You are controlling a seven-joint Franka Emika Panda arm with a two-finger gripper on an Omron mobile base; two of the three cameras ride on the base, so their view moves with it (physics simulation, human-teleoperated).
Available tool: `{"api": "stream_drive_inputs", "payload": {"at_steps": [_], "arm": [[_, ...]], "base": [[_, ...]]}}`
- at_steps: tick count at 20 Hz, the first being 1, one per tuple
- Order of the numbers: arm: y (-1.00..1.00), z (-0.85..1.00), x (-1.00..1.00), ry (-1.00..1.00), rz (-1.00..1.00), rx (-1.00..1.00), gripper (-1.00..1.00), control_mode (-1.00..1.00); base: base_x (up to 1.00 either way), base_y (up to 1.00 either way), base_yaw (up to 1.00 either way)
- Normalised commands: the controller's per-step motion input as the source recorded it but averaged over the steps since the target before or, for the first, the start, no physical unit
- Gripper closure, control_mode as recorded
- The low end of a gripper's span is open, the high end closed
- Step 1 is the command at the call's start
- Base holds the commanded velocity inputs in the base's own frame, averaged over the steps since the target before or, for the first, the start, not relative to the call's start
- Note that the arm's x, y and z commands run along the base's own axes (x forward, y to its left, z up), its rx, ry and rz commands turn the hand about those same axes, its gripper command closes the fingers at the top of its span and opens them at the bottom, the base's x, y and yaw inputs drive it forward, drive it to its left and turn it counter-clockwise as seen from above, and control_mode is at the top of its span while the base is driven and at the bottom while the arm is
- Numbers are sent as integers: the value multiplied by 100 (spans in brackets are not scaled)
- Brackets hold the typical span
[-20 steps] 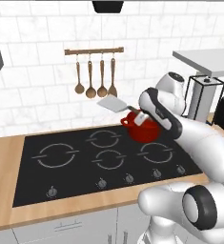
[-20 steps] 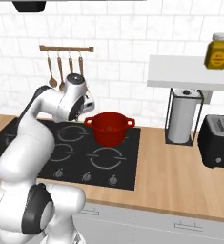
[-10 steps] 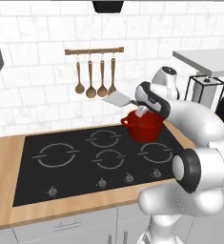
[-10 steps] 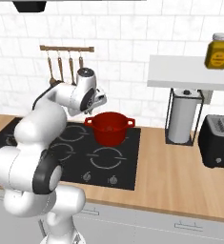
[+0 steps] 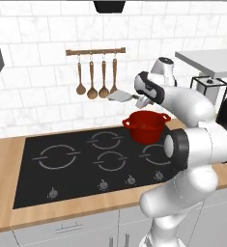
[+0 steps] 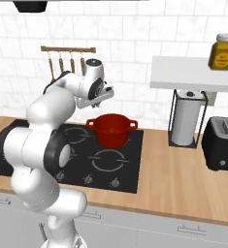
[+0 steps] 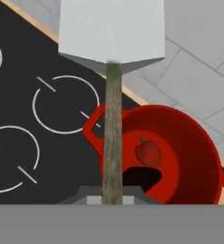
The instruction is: Put the avocado and bell pepper in the pot. Retrieve the spatula and lightly stir the vegetables in the pot.
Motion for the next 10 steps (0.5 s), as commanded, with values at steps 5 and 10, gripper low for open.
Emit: {"api": "stream_drive_inputs", "payload": {"at_steps": [5, 10], "arm": [[-18, 66, 0, 2, 6, -2, 100, -100], [-4, 7, 0, 0, 0, 0, 100, -100]], "base": [[0, 0, 0], [0, 0, 0]]}}
